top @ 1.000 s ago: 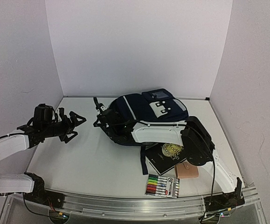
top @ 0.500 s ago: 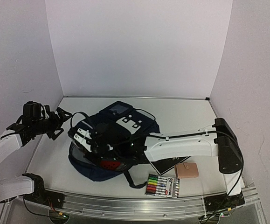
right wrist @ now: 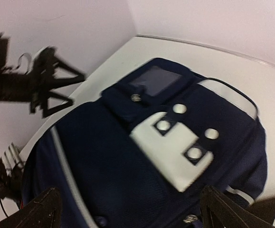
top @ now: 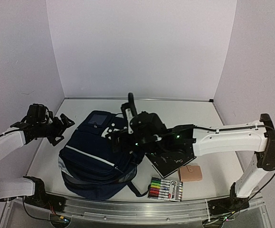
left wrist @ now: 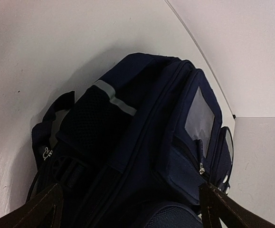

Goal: Pack the student bag
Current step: Adjust the student bag at the center of the board.

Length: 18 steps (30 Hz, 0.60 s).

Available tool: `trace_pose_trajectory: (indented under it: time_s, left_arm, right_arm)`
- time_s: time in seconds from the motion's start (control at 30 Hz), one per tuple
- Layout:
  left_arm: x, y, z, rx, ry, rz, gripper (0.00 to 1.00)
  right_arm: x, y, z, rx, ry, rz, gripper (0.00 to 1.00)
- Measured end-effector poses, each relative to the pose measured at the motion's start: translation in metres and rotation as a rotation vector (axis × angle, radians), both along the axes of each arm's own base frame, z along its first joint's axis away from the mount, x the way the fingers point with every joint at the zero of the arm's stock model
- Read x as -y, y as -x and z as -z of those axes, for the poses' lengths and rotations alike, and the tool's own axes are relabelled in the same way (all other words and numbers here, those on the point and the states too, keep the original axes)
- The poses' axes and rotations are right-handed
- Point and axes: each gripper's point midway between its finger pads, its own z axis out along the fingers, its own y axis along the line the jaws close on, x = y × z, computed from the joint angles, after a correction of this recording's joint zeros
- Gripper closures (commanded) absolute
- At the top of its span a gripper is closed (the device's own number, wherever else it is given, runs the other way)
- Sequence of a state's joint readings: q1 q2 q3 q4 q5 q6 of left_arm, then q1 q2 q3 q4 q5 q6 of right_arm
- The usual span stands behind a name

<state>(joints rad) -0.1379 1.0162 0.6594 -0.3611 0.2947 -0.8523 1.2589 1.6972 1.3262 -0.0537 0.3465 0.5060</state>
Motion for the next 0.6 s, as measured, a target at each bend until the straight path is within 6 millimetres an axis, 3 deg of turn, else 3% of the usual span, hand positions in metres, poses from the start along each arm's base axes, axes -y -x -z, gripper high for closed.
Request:
trace_pose_trajectory:
  time_s: [0.07, 0.17, 0.27, 0.43, 0.5, 0.6]
  left_arm:
    - [0.000, 0.002, 0.003, -0.017, -0.002, 0.000, 0.07]
    - [0.004, 0.005, 0.008, -0.029, 0.027, 0.015, 0.20]
    - [0.015, 0.012, 0.023, -0.062, 0.087, 0.049, 0.25]
    - [0.033, 0.019, 0.041, -0.107, 0.113, 0.102, 0.27]
    - [0.042, 0.019, 0.039, -0.092, 0.110, 0.130, 0.28]
    - [0.063, 0.022, 0.036, -0.063, 0.104, 0.188, 0.29]
  right_arm:
    - [0.029, -0.024, 0.022, -0.096, -0.034, 0.120, 0.02]
    - [0.052, -0.041, 0.060, -0.197, -0.021, 0.217, 0.02]
    - [0.049, -0.038, 0.097, -0.293, 0.001, 0.220, 0.03]
    - [0.029, -0.038, 0.138, -0.424, -0.069, 0.155, 0.13]
    - [0.028, -0.047, 0.146, -0.439, -0.078, 0.144, 0.15]
    - [0.031, -0.073, 0.143, -0.398, -0.071, 0.150, 0.17]
